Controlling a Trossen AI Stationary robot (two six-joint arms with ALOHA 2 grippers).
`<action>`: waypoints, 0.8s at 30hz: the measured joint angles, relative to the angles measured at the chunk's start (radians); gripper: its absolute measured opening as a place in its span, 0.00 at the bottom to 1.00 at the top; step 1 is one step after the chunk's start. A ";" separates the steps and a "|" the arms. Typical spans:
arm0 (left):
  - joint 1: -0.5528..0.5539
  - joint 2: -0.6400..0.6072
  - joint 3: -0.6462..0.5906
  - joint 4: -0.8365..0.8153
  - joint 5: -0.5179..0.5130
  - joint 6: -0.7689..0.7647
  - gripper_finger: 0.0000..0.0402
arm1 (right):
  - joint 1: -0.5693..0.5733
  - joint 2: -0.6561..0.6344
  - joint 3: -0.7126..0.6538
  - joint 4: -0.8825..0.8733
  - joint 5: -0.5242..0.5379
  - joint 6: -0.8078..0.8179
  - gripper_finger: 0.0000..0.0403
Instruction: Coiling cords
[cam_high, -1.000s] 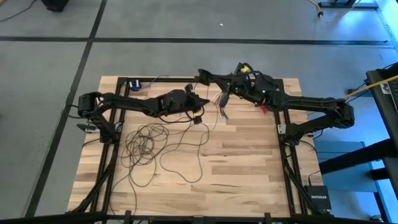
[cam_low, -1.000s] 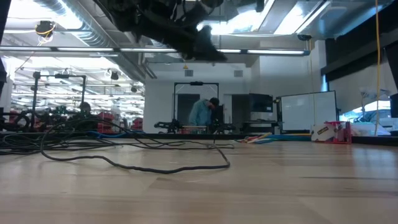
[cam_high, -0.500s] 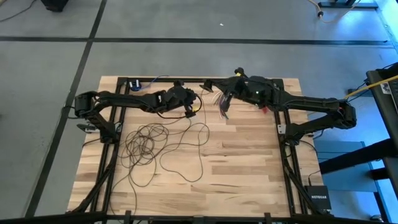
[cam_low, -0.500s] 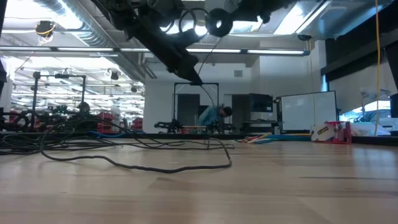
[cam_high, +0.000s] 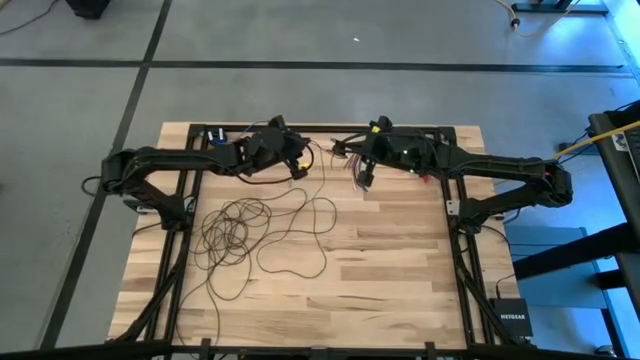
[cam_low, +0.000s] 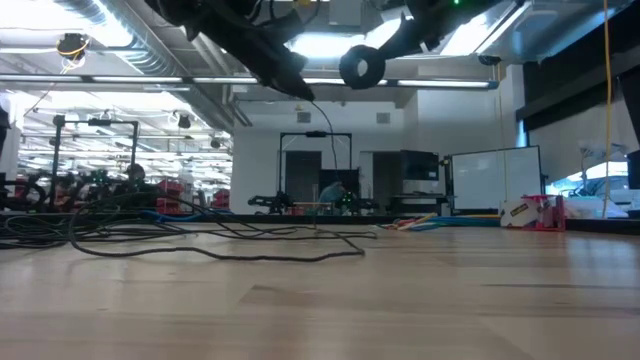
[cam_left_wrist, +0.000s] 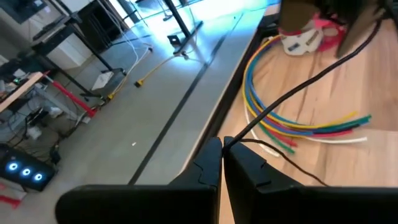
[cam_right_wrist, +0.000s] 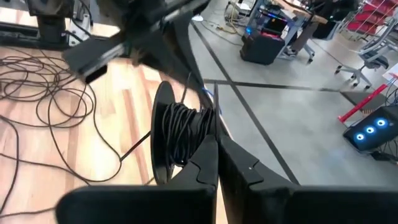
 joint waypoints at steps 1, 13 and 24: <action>0.005 -0.005 0.000 -0.003 0.000 -0.004 0.01 | 0.000 0.000 0.000 -0.003 0.000 0.000 0.02; 0.010 -0.047 0.000 0.024 0.008 -0.046 0.01 | 0.000 0.001 0.000 -0.010 -0.001 0.002 0.02; 0.042 0.000 0.001 -0.021 0.053 -0.089 0.01 | 0.000 0.002 -0.002 0.113 -0.059 0.028 0.02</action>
